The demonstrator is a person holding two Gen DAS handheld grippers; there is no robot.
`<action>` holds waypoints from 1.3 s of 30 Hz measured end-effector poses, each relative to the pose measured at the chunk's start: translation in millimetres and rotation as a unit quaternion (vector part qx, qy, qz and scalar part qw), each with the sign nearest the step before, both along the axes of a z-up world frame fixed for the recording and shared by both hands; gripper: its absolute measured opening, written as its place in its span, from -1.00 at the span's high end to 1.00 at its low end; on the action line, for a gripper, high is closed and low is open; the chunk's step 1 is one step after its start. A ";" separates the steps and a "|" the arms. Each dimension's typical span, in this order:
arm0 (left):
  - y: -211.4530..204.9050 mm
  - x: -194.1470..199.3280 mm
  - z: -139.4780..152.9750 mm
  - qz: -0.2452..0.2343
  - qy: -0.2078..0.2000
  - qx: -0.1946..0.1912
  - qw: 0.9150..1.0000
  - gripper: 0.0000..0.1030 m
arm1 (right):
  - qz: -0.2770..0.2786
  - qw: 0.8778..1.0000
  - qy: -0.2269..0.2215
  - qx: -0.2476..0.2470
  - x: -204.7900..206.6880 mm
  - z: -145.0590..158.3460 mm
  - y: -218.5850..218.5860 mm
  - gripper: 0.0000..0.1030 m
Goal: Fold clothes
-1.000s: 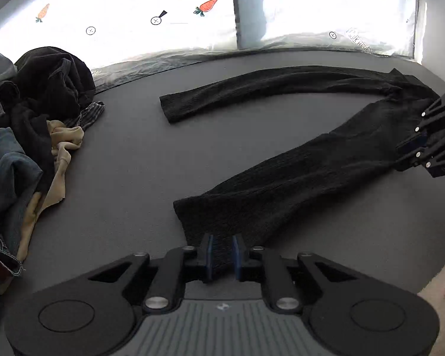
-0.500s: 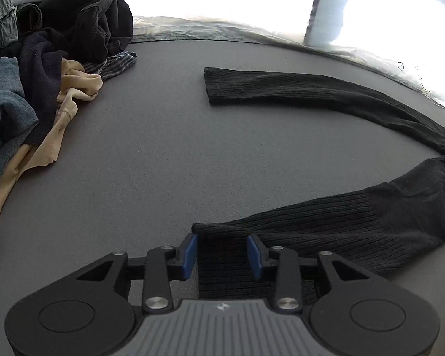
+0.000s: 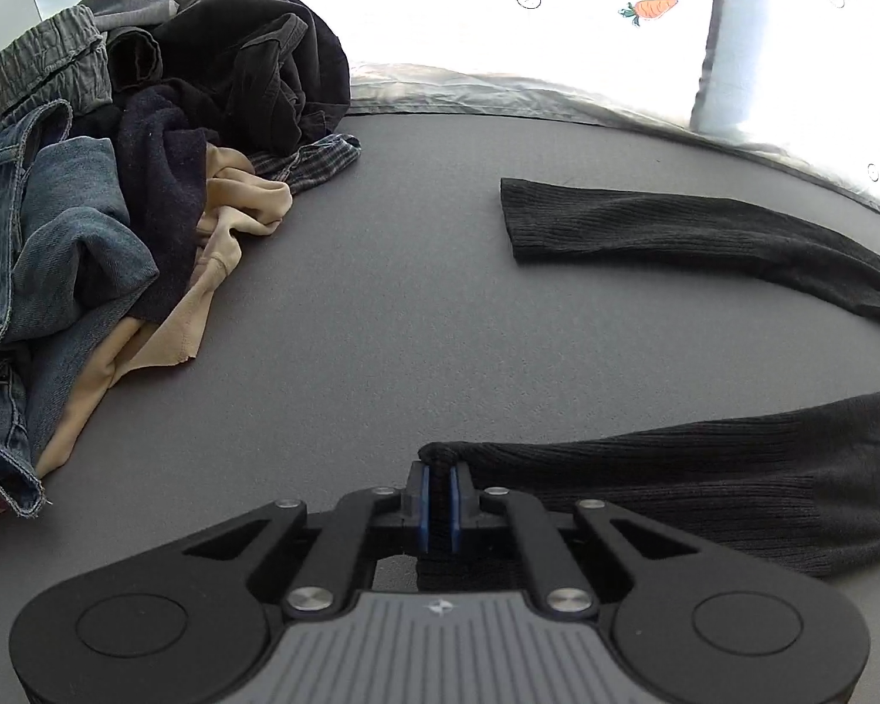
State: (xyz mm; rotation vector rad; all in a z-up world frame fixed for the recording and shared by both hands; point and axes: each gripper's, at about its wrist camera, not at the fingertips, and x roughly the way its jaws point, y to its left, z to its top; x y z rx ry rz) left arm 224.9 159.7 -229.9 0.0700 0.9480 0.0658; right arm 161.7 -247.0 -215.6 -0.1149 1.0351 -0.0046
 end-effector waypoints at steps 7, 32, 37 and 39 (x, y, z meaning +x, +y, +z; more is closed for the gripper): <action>-29.3 -25.5 7.3 0.037 -0.010 0.017 0.999 0.49 | -0.233 0.968 -0.041 0.082 -41.8 -9.4 -118.2 -0.01; -109.4 -115.7 44.6 0.269 -0.004 -0.074 0.960 0.19 | -0.503 0.829 -0.082 0.230 -79.8 -54.9 -319.2 1.00; -94.7 -116.8 39.4 0.267 -0.010 -0.060 0.962 0.19 | -0.530 0.826 -0.089 0.169 -133.8 -42.6 -344.3 1.00; -84.9 -110.0 27.4 0.294 0.015 -0.076 0.953 0.19 | -0.533 0.804 -0.107 0.240 -143.1 -52.4 -353.0 0.99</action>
